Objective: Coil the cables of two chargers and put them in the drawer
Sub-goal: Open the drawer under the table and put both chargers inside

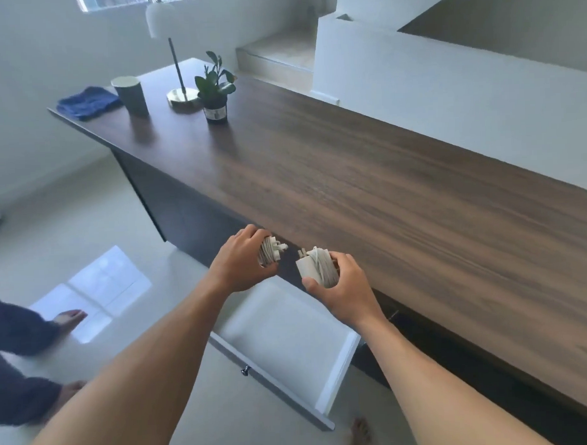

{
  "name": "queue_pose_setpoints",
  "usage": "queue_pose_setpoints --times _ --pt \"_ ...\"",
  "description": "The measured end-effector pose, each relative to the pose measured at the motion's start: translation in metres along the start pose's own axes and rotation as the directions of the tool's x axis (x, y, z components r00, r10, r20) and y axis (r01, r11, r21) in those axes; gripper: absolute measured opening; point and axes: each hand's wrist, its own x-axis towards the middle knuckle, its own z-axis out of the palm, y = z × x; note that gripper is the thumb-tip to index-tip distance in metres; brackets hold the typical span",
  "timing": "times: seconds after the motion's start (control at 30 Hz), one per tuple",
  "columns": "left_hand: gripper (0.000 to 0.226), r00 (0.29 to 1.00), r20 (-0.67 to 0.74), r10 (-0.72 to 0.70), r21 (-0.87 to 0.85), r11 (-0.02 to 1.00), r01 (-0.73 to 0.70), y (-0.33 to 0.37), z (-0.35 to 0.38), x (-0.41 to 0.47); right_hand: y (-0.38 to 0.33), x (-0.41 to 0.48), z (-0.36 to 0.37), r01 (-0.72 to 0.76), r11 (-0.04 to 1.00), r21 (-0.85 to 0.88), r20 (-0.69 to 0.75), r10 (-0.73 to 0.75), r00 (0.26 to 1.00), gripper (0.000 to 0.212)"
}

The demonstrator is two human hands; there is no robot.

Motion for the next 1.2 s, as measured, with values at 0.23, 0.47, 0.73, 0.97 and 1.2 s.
queue_pose_setpoints --times 0.23,0.47,0.73,0.97,1.2 --pt "0.048 0.991 0.044 -0.123 -0.030 0.992 0.124 -0.044 0.032 -0.040 0.018 -0.010 0.048 0.006 0.981 -0.196 0.158 0.025 0.987 0.063" --pt "0.054 0.944 0.211 -0.253 -0.125 0.951 0.282 -0.082 0.106 -0.071 0.068 -0.005 0.090 -0.078 0.939 -0.335 0.292 0.182 0.939 0.066" --pt "0.050 0.885 0.275 -0.375 -0.133 0.897 0.421 -0.135 0.244 -0.084 0.182 0.014 0.149 -0.220 0.883 -0.414 0.335 0.373 0.866 0.060" --pt "0.045 0.888 0.269 -0.372 -0.078 0.911 0.405 -0.169 0.368 -0.062 0.291 0.049 0.228 -0.267 0.819 -0.508 0.262 0.443 0.857 0.057" --pt "0.037 0.846 0.397 -0.355 0.124 0.935 0.334 -0.191 0.470 -0.033 0.387 0.057 0.292 -0.302 0.788 -0.537 0.238 0.485 0.842 0.063"
